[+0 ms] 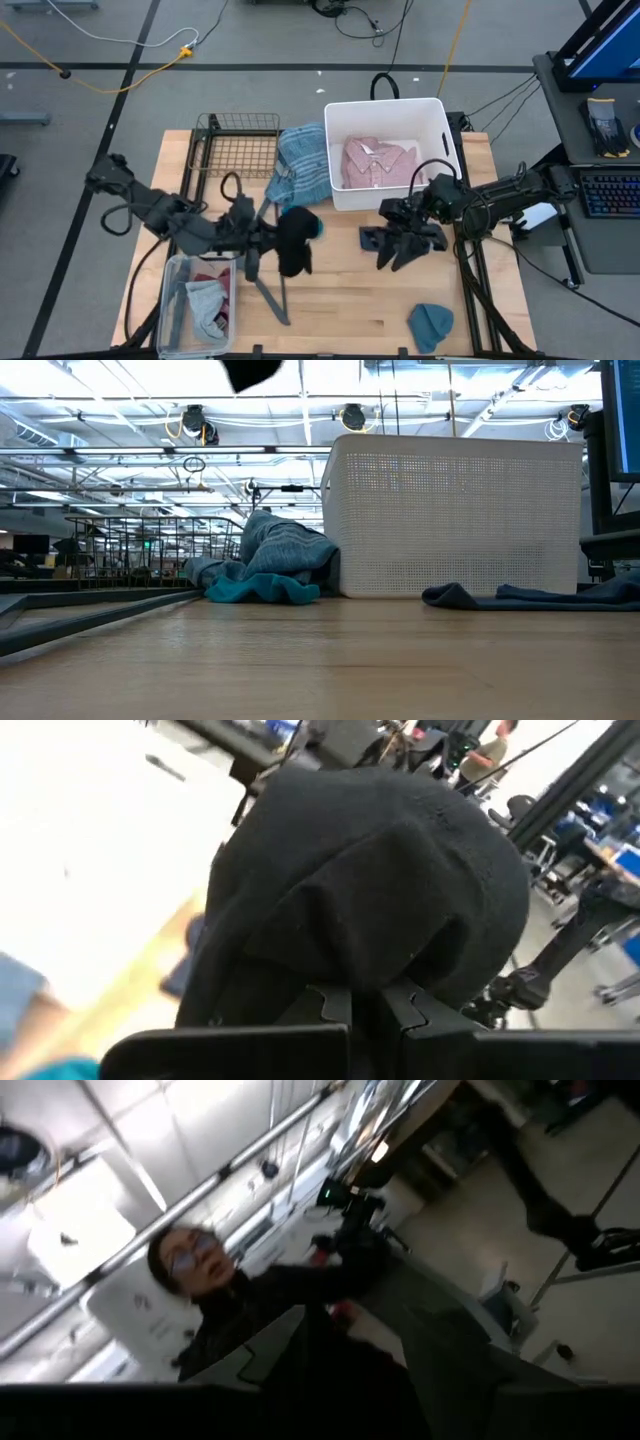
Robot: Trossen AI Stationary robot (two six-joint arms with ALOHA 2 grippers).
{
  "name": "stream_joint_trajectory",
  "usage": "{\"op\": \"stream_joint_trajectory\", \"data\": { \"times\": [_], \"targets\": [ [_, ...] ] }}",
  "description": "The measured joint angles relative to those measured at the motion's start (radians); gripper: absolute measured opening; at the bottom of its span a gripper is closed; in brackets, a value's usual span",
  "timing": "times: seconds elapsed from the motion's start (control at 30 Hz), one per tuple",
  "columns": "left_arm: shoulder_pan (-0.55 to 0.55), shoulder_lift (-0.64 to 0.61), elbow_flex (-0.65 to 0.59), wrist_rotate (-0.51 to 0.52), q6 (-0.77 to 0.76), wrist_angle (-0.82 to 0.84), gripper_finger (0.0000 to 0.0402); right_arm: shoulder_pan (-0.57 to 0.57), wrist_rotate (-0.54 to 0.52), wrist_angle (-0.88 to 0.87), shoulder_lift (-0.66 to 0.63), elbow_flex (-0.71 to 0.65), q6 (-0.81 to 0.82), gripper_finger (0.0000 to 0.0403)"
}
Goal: Pick & Place Cloths
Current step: Put the black boxers into the transparent bin
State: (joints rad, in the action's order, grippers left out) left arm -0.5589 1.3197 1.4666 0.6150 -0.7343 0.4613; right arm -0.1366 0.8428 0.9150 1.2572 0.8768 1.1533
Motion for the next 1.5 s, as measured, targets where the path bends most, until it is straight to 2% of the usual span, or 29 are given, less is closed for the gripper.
{"op": "stream_joint_trajectory", "data": {
  "times": [0.2,0.37,0.53,0.67,0.87,1.07,1.3,1.4,1.5],
  "targets": [
    [-0.042,-0.034,0.0,0.005,-0.261,0.115,0.0,0.031,0.151,0.0,0.0,0.0,-0.129,0.0144],
    [-0.082,-0.066,0.0,0.005,-0.462,0.235,0.0,0.061,0.206,-0.011,-0.001,0.0,-0.256,0.0127],
    [-0.116,-0.101,0.0,0.005,-0.588,0.316,0.0,0.091,0.203,-0.075,-0.001,0.0,-0.425,0.0095],
    [-0.136,-0.13,0.008,0.004,-0.654,0.375,0.0,0.117,0.161,-0.171,-0.001,0.0,-0.552,0.0058],
    [-0.155,-0.126,0.168,-0.034,-0.756,0.611,0.0,0.138,0.117,-0.243,-0.001,0.0,-0.69,0.0004],
    [-0.155,-0.09,0.315,-0.122,-0.87,0.845,0.0,0.137,-0.039,-0.342,-0.007,0.001,-0.809,0.0003],
    [-0.16,-0.05,0.375,-0.356,-1.019,1.069,0.0,0.131,-0.265,-0.543,-0.056,0.001,-0.939,0.0001],
    [-0.183,-0.045,0.376,-0.436,-1.072,1.117,0.0,0.115,-0.349,-0.591,-0.082,0.001,-0.964,0.0001],
    [-0.21,-0.042,0.377,-0.453,-1.088,1.109,0.0,0.093,-0.418,-0.637,-0.109,0.001,-0.995,0.0001]
  ]
}}
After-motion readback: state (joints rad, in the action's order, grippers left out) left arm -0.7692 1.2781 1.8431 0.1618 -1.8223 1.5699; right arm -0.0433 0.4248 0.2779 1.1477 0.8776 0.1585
